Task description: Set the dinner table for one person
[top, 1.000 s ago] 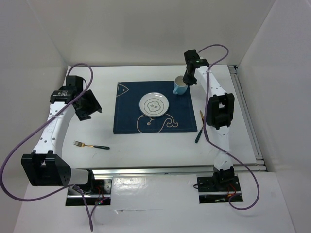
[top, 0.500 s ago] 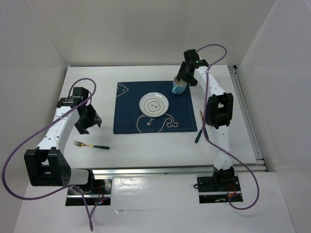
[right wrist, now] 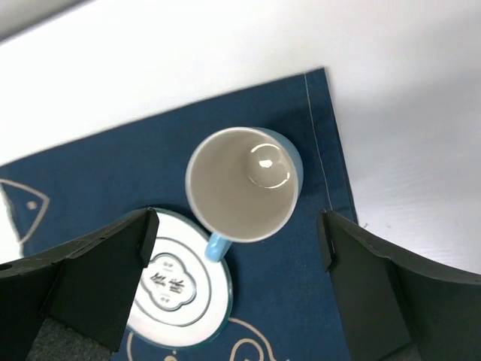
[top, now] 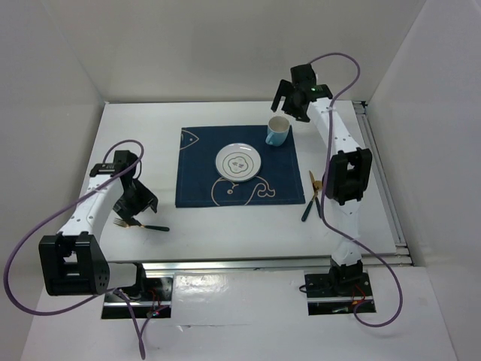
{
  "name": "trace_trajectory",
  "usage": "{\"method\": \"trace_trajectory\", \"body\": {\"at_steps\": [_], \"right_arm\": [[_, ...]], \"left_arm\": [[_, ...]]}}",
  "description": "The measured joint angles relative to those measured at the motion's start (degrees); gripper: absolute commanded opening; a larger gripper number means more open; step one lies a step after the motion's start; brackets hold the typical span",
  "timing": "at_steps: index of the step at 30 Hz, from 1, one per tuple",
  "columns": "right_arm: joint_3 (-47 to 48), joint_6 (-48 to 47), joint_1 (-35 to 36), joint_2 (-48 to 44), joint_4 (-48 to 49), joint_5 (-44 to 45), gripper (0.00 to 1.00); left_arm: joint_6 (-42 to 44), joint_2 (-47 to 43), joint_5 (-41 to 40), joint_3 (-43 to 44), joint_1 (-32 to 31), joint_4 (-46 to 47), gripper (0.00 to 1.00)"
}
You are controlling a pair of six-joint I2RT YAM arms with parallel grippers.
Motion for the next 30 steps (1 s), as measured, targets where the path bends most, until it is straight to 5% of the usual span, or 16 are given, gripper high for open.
{"method": "trace_trajectory", "body": {"at_steps": [11,25,28,30], "right_arm": [[-12.3,-1.4,-0.5,-17.5,1.9,-0.4,1.00],[-26.1,-2.4,-1.7,-25.2,2.8,-0.5,1.00],[-28.8,-2.8,-2.0,-26.0,2.8,-0.4,1.00],[-30.4,-2.8,-2.3,-26.7,2.7,-0.4,1.00]], "left_arm": [[-3.7,-0.1,3.5,-6.0,0.0,3.3,0.82],[-12.1,8.3,4.7,-10.9,-0.7,13.3,0.71],[-13.3,10.4,5.0,-12.5,-0.9,14.1,0.64],[-14.0,10.5,5.2,-12.5,-0.9,14.6,0.40]]}}
